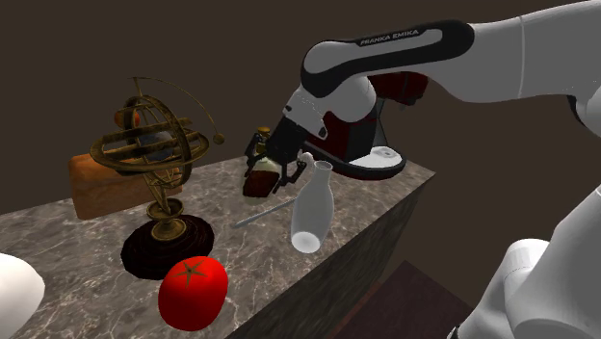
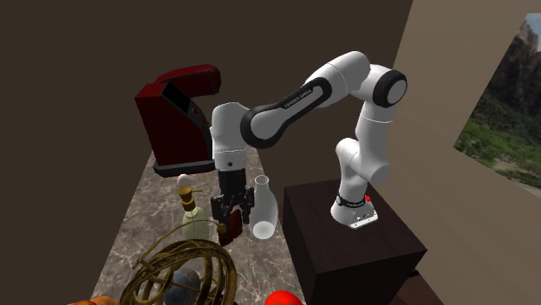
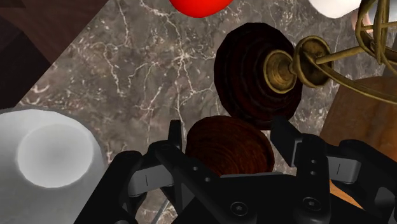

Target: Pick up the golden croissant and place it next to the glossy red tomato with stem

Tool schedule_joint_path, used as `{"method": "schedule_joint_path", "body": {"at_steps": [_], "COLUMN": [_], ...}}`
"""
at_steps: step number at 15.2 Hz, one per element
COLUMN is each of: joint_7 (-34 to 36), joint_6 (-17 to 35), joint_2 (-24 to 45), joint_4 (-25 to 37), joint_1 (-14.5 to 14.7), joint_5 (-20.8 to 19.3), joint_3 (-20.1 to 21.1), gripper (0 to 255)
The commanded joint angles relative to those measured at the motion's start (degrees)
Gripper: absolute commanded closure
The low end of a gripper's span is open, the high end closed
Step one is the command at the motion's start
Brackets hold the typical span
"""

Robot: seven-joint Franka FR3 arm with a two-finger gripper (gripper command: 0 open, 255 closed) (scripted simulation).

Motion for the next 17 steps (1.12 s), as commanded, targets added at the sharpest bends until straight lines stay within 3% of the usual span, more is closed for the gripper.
{"method": "schedule_joint_path", "body": {"at_steps": [1, 17], "joint_7": [-0.7, -8.0], "joint_6": [1.2, 10.6], "joint_2": [0.4, 5.7], "joint_4": [-0.8, -6.7], "joint_1": [0.1, 0.7], "joint_5": [0.4, 5.1], "joint_3": [0.1, 0.7], "gripper": [255, 255]}}
